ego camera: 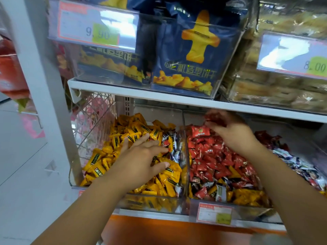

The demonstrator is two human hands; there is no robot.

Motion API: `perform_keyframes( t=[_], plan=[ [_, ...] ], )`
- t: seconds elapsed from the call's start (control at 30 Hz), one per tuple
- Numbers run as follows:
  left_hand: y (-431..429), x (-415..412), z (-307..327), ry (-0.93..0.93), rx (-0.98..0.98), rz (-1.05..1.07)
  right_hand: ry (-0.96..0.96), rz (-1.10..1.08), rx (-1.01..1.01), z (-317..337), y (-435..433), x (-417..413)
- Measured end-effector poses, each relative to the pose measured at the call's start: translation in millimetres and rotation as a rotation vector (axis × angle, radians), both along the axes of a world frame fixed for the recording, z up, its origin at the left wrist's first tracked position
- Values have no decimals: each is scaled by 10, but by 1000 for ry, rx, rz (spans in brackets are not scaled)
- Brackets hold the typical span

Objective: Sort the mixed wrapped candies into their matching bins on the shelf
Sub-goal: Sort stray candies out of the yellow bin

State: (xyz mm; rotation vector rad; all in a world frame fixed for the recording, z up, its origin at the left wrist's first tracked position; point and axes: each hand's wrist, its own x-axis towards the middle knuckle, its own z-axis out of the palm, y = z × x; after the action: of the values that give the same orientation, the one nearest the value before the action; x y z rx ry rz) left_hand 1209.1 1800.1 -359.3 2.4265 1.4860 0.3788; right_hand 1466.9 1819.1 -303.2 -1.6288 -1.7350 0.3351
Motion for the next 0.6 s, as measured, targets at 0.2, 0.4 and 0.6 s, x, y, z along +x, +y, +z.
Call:
perform_keyframes(
  t=[0.2,0.4,0.6],
  plan=[
    [-22,50,-27,109,-17,-94,-341,-9,-296,-5,-23,187],
    [-6,-120,-21,89,-77,-61,-465,406,-345,269,11,-590],
    [30,-313,-42,71,-79,-32,-995,630,-778,113,516,-1050]
  ],
)
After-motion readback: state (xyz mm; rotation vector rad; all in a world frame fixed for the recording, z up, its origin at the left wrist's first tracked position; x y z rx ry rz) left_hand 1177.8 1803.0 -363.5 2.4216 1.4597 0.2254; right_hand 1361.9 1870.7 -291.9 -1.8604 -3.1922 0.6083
